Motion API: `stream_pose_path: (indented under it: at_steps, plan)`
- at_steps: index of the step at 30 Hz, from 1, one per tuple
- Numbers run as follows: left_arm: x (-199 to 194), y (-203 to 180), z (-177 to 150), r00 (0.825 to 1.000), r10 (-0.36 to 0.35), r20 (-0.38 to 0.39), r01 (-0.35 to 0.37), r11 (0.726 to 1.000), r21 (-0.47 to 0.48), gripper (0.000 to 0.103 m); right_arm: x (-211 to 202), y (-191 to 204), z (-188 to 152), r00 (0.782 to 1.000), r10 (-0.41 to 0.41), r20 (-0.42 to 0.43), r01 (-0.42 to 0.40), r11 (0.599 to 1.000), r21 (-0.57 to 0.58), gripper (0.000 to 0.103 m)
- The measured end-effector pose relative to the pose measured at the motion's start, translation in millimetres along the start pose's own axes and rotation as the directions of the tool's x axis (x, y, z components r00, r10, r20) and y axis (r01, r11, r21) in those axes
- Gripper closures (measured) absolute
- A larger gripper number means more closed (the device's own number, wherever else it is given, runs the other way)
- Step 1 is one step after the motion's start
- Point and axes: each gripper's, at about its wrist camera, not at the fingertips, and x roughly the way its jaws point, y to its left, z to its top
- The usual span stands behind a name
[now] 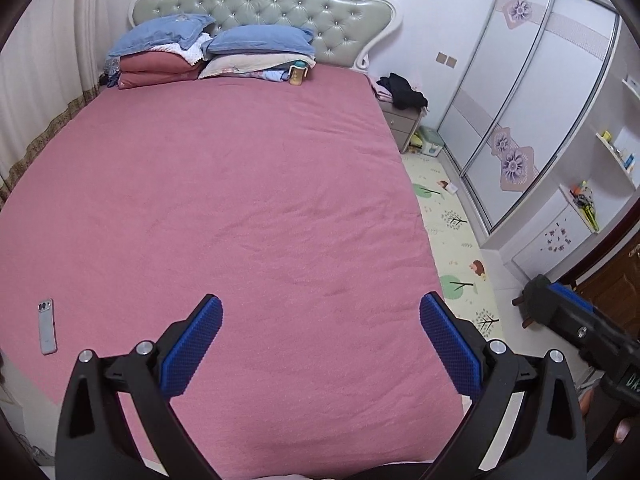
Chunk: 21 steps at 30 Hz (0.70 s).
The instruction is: Collect trash
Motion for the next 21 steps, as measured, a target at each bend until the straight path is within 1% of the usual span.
stream_pose_path:
  at_steps: [8, 13, 21]
  plan:
    - [0.1, -8.1, 0.2, 1.000, 0.016, 0.002, -0.016, 1.000, 0.022, 0.004, 3.6, 2.1, 1.6, 1.000, 0.001, -0.004, -0.001, 1.000, 0.000, 0.010]
    - [3.5, -13.9, -0.4, 1.000, 0.017, -0.014, -0.017, 0.998, 0.053, 0.004, 6.0, 1.9, 0.8, 1.000, 0.008, -0.014, -0.008, 1.000, 0.004, 0.010]
    - [3.5, -14.4, -3.8, 1.000, 0.015, -0.023, -0.014, 0.998, 0.059, 0.004, 4.2, 2.9, -2.9, 1.000, 0.002, -0.018, -0.002, 1.000, -0.001, 0.010]
